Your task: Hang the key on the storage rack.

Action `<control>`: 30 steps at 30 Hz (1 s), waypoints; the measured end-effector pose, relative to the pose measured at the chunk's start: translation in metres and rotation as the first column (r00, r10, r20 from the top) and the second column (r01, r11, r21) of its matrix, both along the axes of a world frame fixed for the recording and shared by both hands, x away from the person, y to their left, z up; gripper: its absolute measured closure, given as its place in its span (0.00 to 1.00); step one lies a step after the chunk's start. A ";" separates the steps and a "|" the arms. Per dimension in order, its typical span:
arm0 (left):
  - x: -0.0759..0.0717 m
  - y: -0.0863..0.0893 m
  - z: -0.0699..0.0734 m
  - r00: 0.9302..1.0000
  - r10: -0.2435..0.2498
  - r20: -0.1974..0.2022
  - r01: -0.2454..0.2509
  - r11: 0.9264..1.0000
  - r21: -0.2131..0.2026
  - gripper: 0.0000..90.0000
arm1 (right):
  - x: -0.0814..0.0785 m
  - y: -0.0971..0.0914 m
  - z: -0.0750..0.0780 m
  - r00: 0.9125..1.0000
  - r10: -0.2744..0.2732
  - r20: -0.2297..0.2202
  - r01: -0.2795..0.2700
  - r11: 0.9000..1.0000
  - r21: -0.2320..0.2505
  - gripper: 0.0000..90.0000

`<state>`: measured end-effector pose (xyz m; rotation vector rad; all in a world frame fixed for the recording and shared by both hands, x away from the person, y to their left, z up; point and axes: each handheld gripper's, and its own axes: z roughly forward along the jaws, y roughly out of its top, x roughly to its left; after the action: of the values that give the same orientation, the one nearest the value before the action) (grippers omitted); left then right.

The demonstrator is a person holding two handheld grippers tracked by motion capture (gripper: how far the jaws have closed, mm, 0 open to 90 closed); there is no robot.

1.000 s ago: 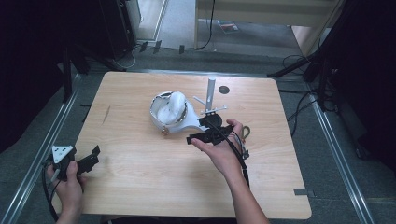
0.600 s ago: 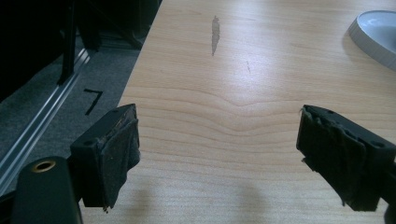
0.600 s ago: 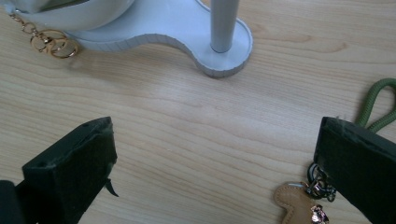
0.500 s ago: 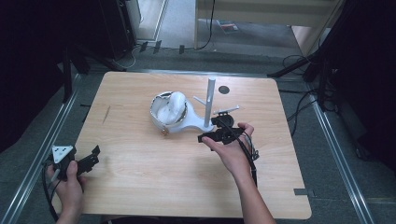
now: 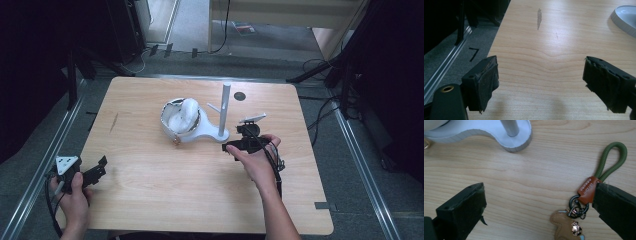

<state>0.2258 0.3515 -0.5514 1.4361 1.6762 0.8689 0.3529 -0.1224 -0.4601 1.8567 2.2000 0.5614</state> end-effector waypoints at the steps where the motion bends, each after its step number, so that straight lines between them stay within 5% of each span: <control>1: 0.000 0.000 0.000 1.000 0.000 0.000 0.000 1.000 -0.001 0.15 | 0.001 -0.002 -0.001 1.000 -0.006 -0.005 0.006 1.000 -0.003 0.00; 25: 0.000 0.000 0.000 1.000 0.001 -0.002 -0.001 1.000 -0.001 0.15 | 0.028 -0.037 -0.023 0.986 -0.092 -0.136 0.089 0.996 -0.026 0.00; 30: 0.000 0.000 0.000 1.000 0.001 -0.002 -0.001 1.000 -0.001 0.15 | 0.035 -0.042 -0.030 0.973 -0.120 -0.199 0.120 0.993 -0.013 0.00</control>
<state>0.2259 0.3514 -0.5513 1.4365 1.6781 0.8677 0.3878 -0.1639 -0.4897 2.1116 2.1852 0.3658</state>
